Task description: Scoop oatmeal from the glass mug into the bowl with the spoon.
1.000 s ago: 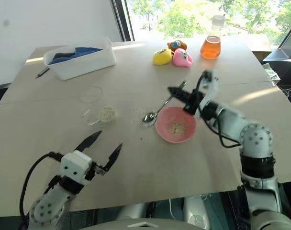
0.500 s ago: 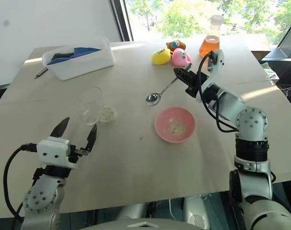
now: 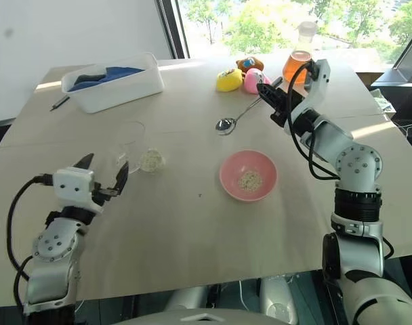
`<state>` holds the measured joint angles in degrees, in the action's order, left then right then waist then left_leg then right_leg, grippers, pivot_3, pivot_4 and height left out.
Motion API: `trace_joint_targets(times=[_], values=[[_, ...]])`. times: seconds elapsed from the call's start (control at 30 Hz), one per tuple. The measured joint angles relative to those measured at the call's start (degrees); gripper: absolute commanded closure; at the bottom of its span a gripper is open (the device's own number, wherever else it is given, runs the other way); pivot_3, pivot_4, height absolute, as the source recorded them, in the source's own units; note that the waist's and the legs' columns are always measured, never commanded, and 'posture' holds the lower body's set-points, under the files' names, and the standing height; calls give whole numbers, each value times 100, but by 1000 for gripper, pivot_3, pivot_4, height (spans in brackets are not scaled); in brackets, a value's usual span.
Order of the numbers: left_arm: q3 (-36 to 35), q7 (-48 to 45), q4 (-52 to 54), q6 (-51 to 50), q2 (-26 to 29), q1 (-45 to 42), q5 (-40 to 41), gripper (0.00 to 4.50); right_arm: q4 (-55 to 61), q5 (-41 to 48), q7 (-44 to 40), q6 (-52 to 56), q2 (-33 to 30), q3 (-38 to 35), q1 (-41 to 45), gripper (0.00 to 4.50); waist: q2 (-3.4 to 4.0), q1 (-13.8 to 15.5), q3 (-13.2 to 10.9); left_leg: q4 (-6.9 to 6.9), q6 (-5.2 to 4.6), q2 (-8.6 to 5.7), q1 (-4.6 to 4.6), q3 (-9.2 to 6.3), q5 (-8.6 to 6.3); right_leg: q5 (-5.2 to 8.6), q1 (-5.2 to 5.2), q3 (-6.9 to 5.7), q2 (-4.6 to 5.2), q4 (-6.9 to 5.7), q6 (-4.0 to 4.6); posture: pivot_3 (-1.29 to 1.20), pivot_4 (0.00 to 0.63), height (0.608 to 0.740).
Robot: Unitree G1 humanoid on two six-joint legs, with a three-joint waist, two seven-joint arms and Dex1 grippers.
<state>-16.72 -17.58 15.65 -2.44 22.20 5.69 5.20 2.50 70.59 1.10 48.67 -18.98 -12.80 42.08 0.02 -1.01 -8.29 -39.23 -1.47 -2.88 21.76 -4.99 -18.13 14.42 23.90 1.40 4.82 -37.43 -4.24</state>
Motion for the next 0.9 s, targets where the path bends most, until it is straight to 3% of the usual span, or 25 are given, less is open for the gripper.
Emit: trace_joint_targets(times=[0.13,0.2,0.3,0.63,0.73,0.83,0.9], values=[[41,37,-433,-73,16,-335,-16,562,3,-50,1,-3,23,-85,0,4500,1,1,0,0,1,1,0,0,1,0,2,0,-2,-5,0,0,150,740],[43,62,-585,-68,21,-474,-44,1119,15,-65,3,-3,38,-110,-1,4500,1,3,0,-1,1,1,0,0,1,0,2,0,-1,-6,0,0,150,740],[57,103,-820,-11,44,-750,-61,2293,109,-90,7,0,93,-117,-13,4500,1,4,0,-1,1,1,0,0,1,0,3,0,-1,-7,0,0,150,740],[168,267,-1589,51,52,-1384,-155,2293,163,-171,17,16,151,-127,-136,4500,0,2,0,-2,2,-2,3,2,1,0,12,3,2,-16,0,0,150,740],[192,296,-1764,85,35,-1562,-163,3062,163,-235,6,18,158,-129,-157,4500,0,0,0,-3,2,-3,6,5,1,0,17,3,3,-19,0,0,150,740],[204,380,-1831,152,-41,-1773,-109,4342,172,-258,-9,23,177,-130,-193,4500,-1,0,0,-5,2,-2,7,5,1,0,19,3,5,-22,0,0,150,740],[214,407,-1833,167,-32,-1864,-135,4342,205,-259,-23,40,194,-129,-231,4500,0,-3,1,-5,2,-3,6,8,1,0,19,3,5,-22,0,0,150,740]])
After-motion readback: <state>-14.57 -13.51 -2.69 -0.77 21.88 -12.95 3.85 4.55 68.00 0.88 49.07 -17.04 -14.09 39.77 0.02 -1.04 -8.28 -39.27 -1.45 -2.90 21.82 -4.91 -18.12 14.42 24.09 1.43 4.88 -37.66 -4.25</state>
